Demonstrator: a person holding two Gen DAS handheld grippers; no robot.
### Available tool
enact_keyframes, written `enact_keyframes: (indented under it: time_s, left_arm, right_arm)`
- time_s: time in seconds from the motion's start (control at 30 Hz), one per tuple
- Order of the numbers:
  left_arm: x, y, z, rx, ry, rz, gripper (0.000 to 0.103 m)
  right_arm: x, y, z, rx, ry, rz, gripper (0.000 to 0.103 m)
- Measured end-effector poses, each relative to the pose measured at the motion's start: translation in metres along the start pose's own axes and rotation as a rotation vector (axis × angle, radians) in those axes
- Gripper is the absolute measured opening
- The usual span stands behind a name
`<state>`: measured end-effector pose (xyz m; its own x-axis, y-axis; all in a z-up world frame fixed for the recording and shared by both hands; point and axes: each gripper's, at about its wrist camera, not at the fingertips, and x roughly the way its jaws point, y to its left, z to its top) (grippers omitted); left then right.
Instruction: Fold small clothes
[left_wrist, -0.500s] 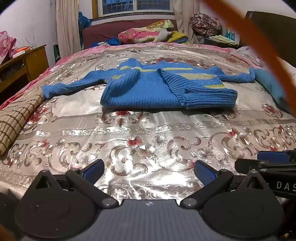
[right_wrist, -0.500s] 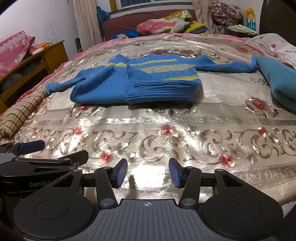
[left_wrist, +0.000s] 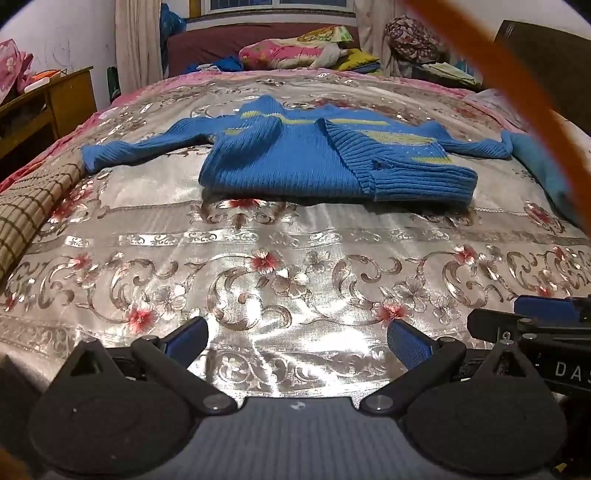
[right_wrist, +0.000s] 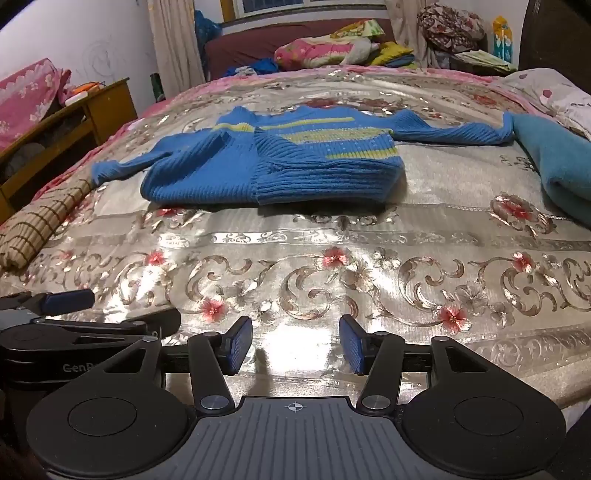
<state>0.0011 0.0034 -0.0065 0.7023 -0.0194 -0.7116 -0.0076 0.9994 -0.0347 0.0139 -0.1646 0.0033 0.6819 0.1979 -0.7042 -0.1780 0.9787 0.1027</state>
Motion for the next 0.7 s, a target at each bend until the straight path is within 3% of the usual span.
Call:
enact_keyframes:
  time_s: [0.7]
  left_arm:
    - [0.0, 0.0015, -0.0017, 0.006, -0.002, 0.008, 0.103]
  right_arm:
    - [0.0036, 0.0022, -0.0031, -0.015, 0.001, -0.005, 0.054]
